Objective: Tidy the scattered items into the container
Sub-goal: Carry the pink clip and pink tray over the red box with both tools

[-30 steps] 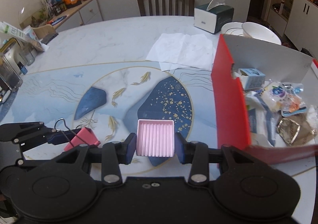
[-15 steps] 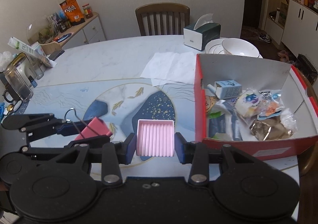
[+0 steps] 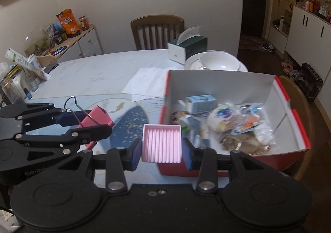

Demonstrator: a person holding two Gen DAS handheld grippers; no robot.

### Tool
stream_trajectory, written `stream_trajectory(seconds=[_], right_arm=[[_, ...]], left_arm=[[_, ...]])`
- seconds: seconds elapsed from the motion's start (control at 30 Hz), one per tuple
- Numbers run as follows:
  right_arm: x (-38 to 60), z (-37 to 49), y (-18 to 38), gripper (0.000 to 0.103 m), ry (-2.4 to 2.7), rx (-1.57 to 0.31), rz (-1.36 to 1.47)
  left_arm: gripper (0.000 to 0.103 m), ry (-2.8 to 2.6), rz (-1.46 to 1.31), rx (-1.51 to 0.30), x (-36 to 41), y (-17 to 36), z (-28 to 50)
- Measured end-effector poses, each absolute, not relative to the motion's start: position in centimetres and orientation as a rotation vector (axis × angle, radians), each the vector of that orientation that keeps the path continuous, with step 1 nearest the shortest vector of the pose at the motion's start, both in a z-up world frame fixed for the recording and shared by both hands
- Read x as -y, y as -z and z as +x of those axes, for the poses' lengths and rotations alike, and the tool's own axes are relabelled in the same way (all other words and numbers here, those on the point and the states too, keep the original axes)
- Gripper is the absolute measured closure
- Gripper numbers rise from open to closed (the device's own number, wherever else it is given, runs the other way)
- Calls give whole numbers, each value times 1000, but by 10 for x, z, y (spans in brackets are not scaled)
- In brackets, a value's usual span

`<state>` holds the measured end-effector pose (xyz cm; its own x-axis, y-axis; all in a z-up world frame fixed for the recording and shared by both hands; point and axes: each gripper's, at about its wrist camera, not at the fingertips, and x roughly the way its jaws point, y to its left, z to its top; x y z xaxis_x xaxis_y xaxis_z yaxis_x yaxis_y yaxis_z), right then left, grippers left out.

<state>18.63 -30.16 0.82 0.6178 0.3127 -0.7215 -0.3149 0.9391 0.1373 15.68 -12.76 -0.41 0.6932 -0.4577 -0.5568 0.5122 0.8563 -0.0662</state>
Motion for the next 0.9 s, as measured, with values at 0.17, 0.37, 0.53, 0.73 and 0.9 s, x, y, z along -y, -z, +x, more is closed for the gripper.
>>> stream_trajectory(seconds=[0.17,0.37,0.53,0.73,0.9], right_arm=[[329,194,-8,63,-350,-825,0],[360,208,-3,63,-339,-827,2],[381,223,3,63,-333,-828,-11],[398,244,13,63,-319,-835,-39],[408,263,22,63,-311,-851,-59]], left_arm=[[72,554,111,-577,159,-1,168],[72,568,125,-581,195,1,184],[72,574,131,-591,221,4,201],[72,568,146,-613,244,12,225],[72,558,178,-636,260,19,246]])
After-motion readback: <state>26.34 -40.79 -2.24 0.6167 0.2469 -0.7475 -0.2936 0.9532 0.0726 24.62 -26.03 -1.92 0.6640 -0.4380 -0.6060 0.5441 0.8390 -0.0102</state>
